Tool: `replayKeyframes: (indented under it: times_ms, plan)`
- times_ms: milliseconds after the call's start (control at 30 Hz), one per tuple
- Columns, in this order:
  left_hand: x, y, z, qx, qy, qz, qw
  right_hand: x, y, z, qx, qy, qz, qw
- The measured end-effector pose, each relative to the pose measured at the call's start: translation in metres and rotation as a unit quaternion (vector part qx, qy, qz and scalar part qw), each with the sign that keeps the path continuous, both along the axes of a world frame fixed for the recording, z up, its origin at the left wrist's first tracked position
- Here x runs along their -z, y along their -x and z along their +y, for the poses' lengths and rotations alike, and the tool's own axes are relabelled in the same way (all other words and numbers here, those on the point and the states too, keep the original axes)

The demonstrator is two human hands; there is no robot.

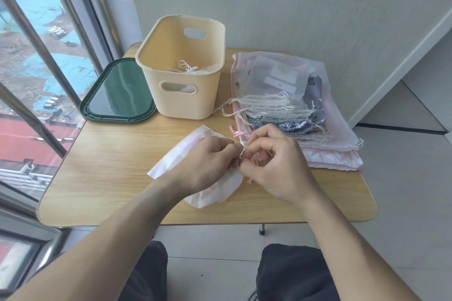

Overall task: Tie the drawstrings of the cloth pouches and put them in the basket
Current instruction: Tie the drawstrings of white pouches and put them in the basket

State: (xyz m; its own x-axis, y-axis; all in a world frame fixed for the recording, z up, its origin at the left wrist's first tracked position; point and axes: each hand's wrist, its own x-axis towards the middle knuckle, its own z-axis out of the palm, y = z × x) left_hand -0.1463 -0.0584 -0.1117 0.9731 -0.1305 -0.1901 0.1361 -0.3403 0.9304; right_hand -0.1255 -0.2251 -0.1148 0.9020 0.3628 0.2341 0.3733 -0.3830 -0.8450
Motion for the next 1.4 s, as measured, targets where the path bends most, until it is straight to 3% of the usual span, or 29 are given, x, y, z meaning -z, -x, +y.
replayKeyframes:
  times_ms: [233,400,733,933,1100,1267,1400]
  plan:
    - [-0.002,0.000,-0.002,-0.021,0.053,0.061,0.996,-0.004,0.003,0.005,0.036,-0.016,-0.010,0.999]
    - [-0.006,0.001,0.002,0.013,0.117,0.104,0.988,0.000,0.001,0.000,0.033,-0.051,0.037,0.997]
    - [-0.002,-0.003,0.009,0.077,0.260,0.111,0.956,0.006,-0.001,0.003,0.012,-0.036,0.025,0.999]
    - [0.000,-0.005,0.008,-0.006,0.249,0.059,0.967,-0.004,-0.003,-0.002,-0.019,-0.079,0.084,0.993]
    - [0.001,-0.002,0.006,-0.016,0.222,0.002,0.975,0.000,-0.001,-0.004,-0.032,0.001,0.030,0.999]
    - [0.004,-0.001,0.008,0.031,0.146,-0.041,0.988,-0.003,0.000,-0.003,0.000,0.025,-0.021,0.999]
    - [0.006,-0.001,0.007,0.012,0.107,-0.061,0.992,-0.005,0.003,0.003,0.025,0.058,-0.034,0.997]
